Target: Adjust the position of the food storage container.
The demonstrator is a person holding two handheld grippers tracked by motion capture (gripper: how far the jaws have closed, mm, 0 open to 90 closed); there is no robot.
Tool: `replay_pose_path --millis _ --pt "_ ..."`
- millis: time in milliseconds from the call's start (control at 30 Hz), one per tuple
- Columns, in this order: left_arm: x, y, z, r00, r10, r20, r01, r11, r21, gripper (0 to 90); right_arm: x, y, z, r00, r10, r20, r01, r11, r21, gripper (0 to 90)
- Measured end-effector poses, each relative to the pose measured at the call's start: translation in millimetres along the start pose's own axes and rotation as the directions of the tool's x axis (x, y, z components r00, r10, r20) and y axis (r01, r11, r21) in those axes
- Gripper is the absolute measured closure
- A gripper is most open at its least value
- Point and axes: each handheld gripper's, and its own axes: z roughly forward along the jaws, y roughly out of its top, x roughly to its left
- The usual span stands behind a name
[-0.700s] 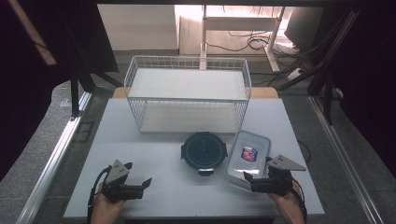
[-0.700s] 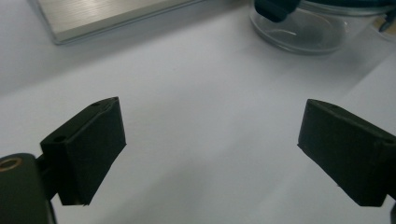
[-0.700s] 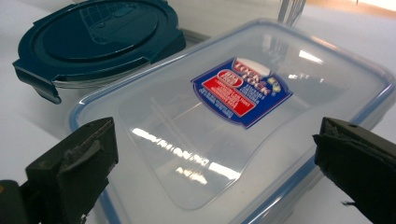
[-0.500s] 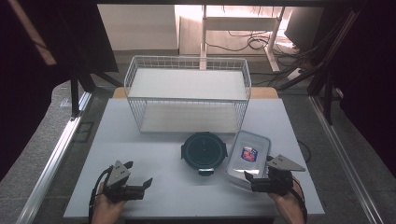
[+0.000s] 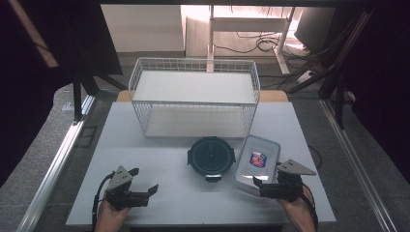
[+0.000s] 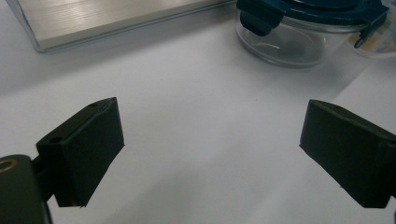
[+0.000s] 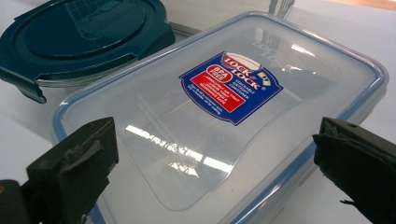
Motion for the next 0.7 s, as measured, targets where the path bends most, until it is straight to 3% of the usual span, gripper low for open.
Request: replay_pose_path --millis 233,400,533,567,667,700 --pt "-0.5 0.4 0.5 0.9997 -0.021 0.014 0.021 0.9997 0.014 4.9 -0.5 4.1 -1.9 0.9988 0.04 -0.03 -0.04 0.999 0.009 0.0" --pt "-1.1 1.4 0.8 0.9992 -0.032 0.025 0.032 0.9993 0.019 4.2 2.1 8.6 -4.6 0.998 0.036 -0.051 -0.037 0.999 -0.002 0.0" --pt "-4.7 5.0 3.3 0.9976 -0.038 0.058 0.036 0.9989 0.03 2.8 5.8 12.4 -4.3 0.9974 0.038 -0.061 -0.038 0.999 0.005 0.0" --pt "-6.5 8.1 4.7 0.9933 -0.045 0.107 0.043 0.9989 0.017 2.3 7.4 13.6 -3.2 0.9971 0.039 -0.065 -0.039 0.999 0.009 0.3" --pt "-9.6 13.1 6.7 0.9889 -0.055 0.138 0.054 0.9985 0.009 3.1 9.0 14.5 -2.5 0.9967 0.044 -0.068 -0.043 0.999 0.01 1.6" --pt "-13.8 18.5 9.1 0.9882 -0.052 0.144 0.052 0.9986 0.004 8.1 10.6 15.5 -2.1 0.9971 0.041 -0.064 -0.04 0.999 0.01 3.3"
